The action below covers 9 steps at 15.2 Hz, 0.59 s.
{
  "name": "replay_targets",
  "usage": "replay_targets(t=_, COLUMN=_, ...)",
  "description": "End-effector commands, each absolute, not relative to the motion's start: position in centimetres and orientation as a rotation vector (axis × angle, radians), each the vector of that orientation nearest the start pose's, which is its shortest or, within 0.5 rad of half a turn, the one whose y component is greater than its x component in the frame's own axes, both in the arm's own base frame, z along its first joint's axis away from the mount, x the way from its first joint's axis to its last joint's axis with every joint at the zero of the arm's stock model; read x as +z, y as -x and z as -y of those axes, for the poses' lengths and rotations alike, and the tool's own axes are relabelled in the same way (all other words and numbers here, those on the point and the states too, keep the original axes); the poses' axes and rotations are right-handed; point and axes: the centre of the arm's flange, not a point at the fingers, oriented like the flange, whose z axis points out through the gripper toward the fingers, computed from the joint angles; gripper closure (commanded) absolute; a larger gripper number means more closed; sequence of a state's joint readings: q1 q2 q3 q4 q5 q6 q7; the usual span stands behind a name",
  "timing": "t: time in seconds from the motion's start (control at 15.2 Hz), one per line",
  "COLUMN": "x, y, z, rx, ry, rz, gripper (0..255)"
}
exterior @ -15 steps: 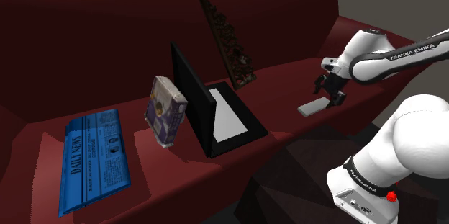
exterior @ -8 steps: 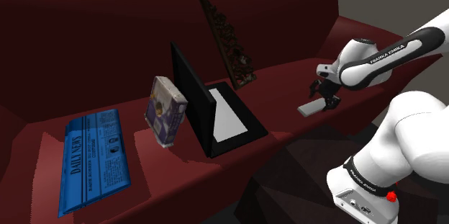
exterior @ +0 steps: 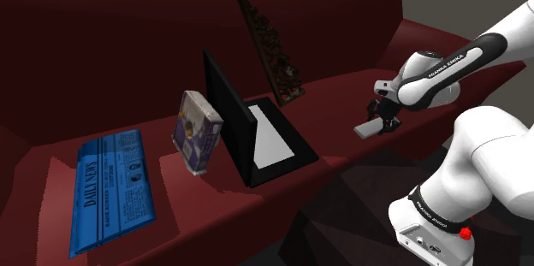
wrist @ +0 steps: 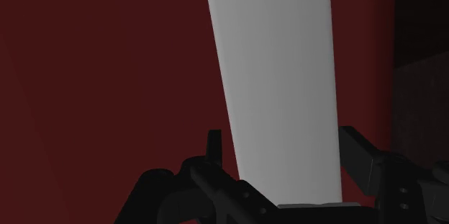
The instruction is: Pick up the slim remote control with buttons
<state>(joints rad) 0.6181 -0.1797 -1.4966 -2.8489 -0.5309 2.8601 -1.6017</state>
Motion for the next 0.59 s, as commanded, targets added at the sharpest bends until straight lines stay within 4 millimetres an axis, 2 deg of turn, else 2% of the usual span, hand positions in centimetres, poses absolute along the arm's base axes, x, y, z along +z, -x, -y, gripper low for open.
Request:
replay_targets(t=0.0, x=20.8, y=-26.5, z=24.2, rx=-0.065, ry=2.615, rz=1.840, gripper=255)
replay_targets(t=0.33, x=20.8, y=-26.6, z=24.1, rx=-0.065, ry=2.615, rz=1.840, gripper=255)
replay_targets(t=0.53, x=22.4, y=-26.6, z=24.1, rx=-0.065, ry=2.615, rz=1.840, gripper=255)
